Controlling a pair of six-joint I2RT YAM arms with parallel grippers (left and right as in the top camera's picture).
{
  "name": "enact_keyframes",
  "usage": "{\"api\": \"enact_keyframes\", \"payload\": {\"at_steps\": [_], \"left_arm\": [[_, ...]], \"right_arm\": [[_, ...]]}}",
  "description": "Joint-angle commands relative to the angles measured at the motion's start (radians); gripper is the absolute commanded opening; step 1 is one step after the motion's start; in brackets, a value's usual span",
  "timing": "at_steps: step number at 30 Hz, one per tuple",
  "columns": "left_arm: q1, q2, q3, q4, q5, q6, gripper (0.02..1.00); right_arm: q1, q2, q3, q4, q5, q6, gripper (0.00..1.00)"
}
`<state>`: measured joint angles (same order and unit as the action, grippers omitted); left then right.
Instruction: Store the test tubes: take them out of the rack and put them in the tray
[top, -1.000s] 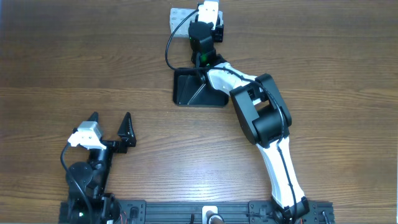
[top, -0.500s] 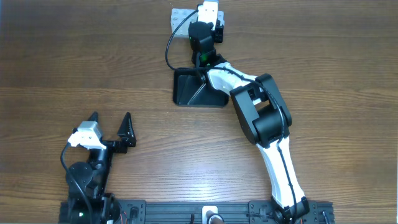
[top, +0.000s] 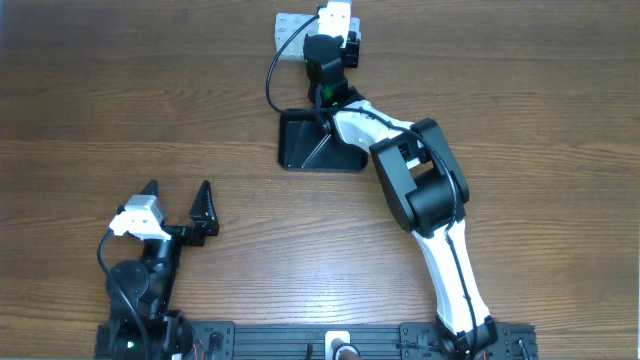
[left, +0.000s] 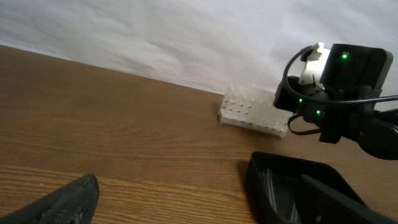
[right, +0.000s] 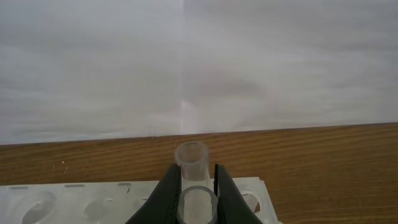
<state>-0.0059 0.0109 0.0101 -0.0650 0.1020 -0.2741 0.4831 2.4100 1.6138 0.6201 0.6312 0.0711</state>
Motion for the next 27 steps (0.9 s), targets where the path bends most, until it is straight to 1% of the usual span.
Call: {"api": "enact_keyframes", "payload": {"at_steps": [1, 13, 27], "left_arm": [[0.004, -0.005, -0.004, -0.003, 0.013, -0.007, 1.000], [0.004, -0.005, -0.004, -0.003, 0.013, -0.007, 1.000], [0.004, -0.005, -0.004, -0.003, 0.013, -0.007, 0.998]], "right_arm": [[0.005, 0.027, 0.021, 0.018, 0.002, -0.002, 0.062], [0.009, -0.072, 0.022, 0.057, -0.006, -0.003, 0.009], [0.043, -0.313, 0.022, 0.045, -0.016, 0.003, 0.012]]}}
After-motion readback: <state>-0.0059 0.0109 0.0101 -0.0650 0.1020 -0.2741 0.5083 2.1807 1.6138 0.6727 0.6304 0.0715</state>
